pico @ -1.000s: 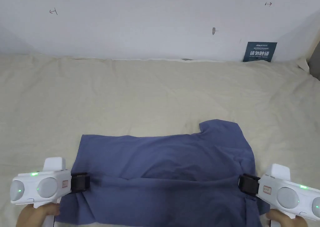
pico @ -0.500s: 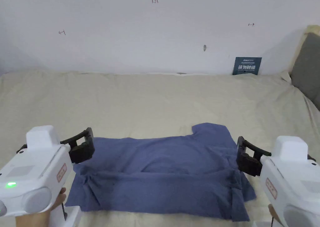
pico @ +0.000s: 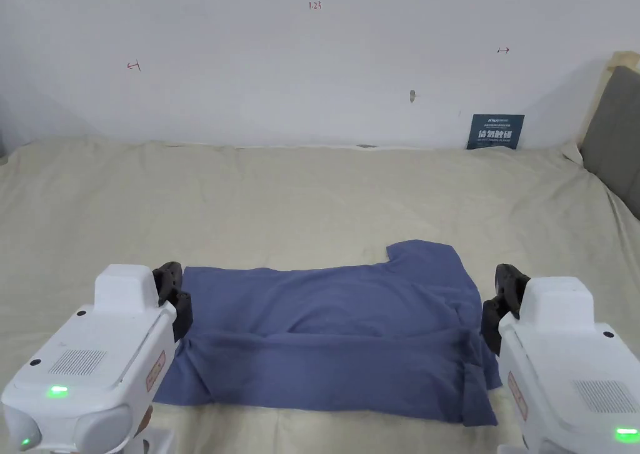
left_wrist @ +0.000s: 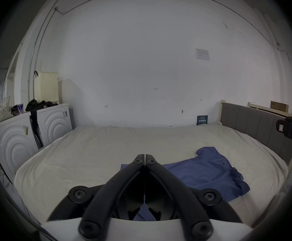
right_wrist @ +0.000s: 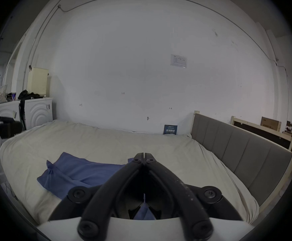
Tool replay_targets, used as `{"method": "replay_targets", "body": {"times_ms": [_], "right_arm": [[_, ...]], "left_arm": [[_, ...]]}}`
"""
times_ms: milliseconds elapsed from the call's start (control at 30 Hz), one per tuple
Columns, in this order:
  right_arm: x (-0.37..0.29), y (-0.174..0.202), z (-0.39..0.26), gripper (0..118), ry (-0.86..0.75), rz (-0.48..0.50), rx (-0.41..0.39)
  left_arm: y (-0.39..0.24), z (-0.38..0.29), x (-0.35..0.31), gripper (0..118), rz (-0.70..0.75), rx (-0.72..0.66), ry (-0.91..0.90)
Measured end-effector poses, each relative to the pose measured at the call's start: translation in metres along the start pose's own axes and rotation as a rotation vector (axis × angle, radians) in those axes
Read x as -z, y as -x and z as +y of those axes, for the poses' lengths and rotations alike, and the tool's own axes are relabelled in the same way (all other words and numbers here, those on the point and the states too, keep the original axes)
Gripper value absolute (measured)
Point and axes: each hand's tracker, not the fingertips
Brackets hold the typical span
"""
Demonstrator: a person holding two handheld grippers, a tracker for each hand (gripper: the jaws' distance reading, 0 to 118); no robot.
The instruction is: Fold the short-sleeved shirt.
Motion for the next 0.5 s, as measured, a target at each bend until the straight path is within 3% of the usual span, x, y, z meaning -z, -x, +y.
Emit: {"method": "replay_targets", "body": {"times_ms": [333, 367, 400, 467, 500], "right_arm": [[0.027, 0.000, -0.003, 1, 0.040, 0.005, -0.012], [0.031, 0.000, -0.005, 1, 0.047, 0.004, -0.011], [0.035, -0.001, -0.006, 1, 0.054, 0.004, -0.007], [0.043, -0.002, -0.009, 1, 0.070, 0.001, -0.005], [0.047, -0.002, -0.011, 1, 0.077, -0.002, -0.006]], "left_arm": [[0.040, -0.037, 0.072, 2, -0.033, 0.007, 0.334], [0.046, -0.043, 0.082, 12, -0.025, -0.003, 0.366], [0.052, -0.050, 0.093, 31, -0.022, -0.005, 0.421], [0.062, -0.066, 0.111, 83, 0.001, -0.045, 0.505], [0.066, -0.074, 0.120, 97, 0.012, -0.053, 0.559]]}}
